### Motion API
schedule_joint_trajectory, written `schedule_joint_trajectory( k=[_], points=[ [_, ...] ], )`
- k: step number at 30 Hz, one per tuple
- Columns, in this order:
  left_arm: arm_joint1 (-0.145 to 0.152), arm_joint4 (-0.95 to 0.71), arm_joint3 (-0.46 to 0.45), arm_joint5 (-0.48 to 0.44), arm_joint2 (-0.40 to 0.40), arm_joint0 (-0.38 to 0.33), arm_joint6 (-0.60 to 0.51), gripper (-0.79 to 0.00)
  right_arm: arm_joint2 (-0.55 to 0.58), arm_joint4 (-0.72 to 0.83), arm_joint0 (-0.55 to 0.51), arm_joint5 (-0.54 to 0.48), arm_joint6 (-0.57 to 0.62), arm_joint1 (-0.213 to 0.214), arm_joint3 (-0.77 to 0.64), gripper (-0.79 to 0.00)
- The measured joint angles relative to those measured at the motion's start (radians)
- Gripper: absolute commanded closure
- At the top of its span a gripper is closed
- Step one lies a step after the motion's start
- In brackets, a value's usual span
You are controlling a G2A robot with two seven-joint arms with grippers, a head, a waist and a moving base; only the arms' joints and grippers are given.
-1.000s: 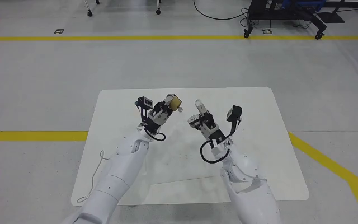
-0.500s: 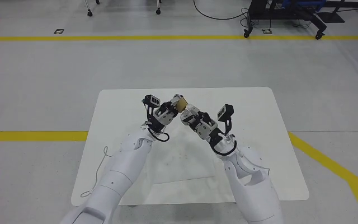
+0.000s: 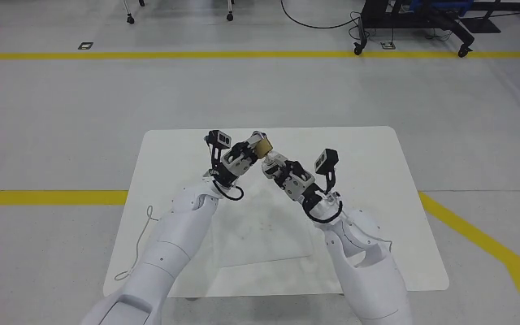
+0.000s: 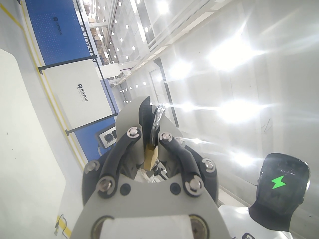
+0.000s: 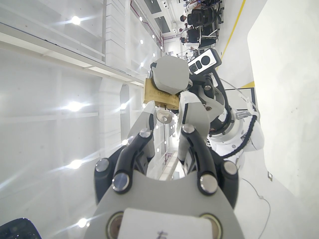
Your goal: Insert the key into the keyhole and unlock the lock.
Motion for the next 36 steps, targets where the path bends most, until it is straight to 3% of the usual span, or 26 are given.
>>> schedule_joint_trajectory(
  k=[10,18,31,32,33,34,36],
  points=[
    [0.0,0.019,-0.001,-0.002,-0.008,0.005,-0.004,0.0,-0.005,0.03,0.006,0.0,-0.006,0.001,0.016,0.0],
    [-0.004,-0.006,0.0,-0.019,-0.015,0.018,-0.025,0.0,0.011,0.194,0.004,-0.013,0.008,-0.005,0.036,0.0],
    [0.002,0.013,0.014,-0.039,-0.041,0.019,-0.041,0.0,0.011,0.222,0.012,0.036,0.034,0.002,0.052,0.0],
    [0.002,0.015,0.015,-0.04,-0.043,0.018,-0.041,0.0,0.01,0.21,0.012,0.036,0.034,0.003,0.051,-0.068],
    [0.003,0.021,0.018,-0.043,-0.045,0.017,-0.039,0.0,0.01,0.188,0.014,0.031,0.035,0.005,0.047,-0.215],
    [0.004,0.029,0.02,-0.045,-0.046,0.016,-0.036,0.0,0.01,0.161,0.015,0.022,0.031,0.007,0.042,-0.302],
    [0.007,0.054,0.025,-0.05,-0.049,0.012,-0.028,0.0,0.005,0.071,0.013,0.0,0.024,0.012,0.028,-0.336]
  ],
)
